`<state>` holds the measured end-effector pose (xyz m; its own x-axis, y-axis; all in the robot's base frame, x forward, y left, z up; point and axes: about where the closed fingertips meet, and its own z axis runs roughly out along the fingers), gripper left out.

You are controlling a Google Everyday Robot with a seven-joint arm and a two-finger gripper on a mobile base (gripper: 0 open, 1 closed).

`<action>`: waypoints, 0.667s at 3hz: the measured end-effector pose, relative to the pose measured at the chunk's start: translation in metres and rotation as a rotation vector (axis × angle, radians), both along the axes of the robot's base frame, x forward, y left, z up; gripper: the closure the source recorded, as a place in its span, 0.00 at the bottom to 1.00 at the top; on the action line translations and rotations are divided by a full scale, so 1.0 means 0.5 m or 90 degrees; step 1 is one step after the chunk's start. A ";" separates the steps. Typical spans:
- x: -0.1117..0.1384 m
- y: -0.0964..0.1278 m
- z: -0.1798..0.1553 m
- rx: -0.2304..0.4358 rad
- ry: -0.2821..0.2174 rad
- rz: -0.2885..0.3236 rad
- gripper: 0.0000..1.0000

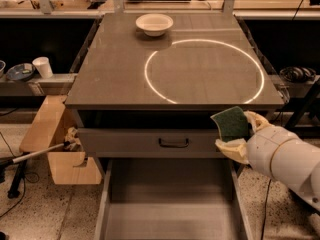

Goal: Pick sponge from middle drawer and place on counter

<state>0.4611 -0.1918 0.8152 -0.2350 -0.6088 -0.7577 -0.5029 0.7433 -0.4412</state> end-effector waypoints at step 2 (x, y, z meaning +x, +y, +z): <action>0.011 0.005 0.045 -0.022 -0.004 0.012 1.00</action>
Offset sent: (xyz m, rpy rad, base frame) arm 0.0164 0.0041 0.0296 -0.0458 0.0057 0.0378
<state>0.4664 -0.1894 0.8376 -0.2182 -0.6391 -0.7375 -0.5136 0.7178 -0.4701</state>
